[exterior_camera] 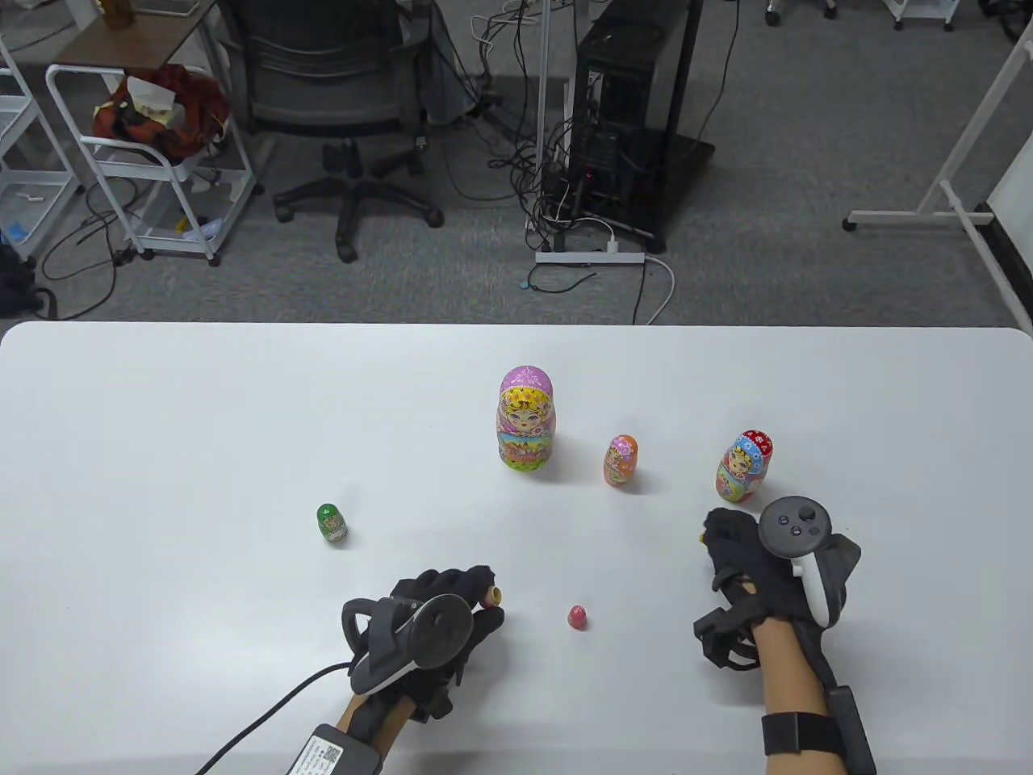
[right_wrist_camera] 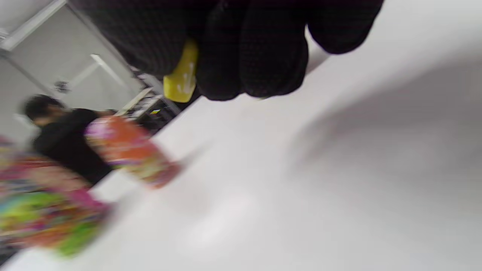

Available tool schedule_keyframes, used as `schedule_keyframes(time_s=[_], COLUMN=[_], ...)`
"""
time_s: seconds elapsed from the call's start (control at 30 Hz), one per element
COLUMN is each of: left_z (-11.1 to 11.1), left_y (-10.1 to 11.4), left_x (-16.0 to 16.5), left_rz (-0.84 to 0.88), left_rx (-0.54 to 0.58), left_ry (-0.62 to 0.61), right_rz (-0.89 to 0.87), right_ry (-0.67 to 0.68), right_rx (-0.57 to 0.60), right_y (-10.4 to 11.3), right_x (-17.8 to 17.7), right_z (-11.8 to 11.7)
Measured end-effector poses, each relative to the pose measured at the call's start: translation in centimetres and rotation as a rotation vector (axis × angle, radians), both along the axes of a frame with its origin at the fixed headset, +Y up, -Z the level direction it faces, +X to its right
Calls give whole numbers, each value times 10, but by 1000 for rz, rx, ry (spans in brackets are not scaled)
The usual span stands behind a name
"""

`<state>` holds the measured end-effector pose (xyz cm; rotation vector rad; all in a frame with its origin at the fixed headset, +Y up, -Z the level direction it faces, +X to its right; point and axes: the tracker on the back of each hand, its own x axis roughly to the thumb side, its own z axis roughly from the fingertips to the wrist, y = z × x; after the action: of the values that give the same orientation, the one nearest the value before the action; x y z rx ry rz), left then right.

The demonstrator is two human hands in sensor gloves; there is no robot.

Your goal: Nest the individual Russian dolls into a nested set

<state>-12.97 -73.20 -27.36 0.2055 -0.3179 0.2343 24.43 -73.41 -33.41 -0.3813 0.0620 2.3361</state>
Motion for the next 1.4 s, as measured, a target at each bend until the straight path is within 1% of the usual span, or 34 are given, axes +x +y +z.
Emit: schedule_keyframes(time_s=[0.07, 0.17, 0.23, 0.33, 0.43, 0.6, 0.8, 0.97, 1.2, 1.3, 1.33, 1.4], left_z=[3, 7, 11, 14, 17, 17, 18, 18, 18, 17, 17, 15], left_y=[3, 6, 9, 13, 15, 15, 15, 14, 13, 13, 13, 12], left_x=[3, 6, 9, 10, 12, 12, 14, 16, 16, 14, 13, 11], left_rz=[20, 37, 50, 66, 71, 68, 66, 105, 96, 99, 101, 90], left_rx=[4, 14, 30, 50, 67, 75, 68, 51, 48, 41, 40, 38], left_ry=[-10, -24, -33, -36, -36, -37, -42, -56, -57, -48, -45, -36], right_rz=[-58, -82, -105, -129, -124, -58, -76, -101, -109, -91, -79, 12], right_ry=[121, 253, 355, 433, 483, 490, 508, 518, 511, 481, 464, 441], right_rx=[8, 66, 107, 157, 186, 208, 189, 155, 145, 176, 192, 213], right_y=[10, 22, 31, 38, 41, 36, 29, 23, 22, 27, 29, 32], right_x=[-26, -61, -87, -112, -131, -148, -154, -160, -156, -148, -145, -139], right_z=[3, 10, 18, 30, 39, 46, 47, 48, 45, 44, 44, 42])
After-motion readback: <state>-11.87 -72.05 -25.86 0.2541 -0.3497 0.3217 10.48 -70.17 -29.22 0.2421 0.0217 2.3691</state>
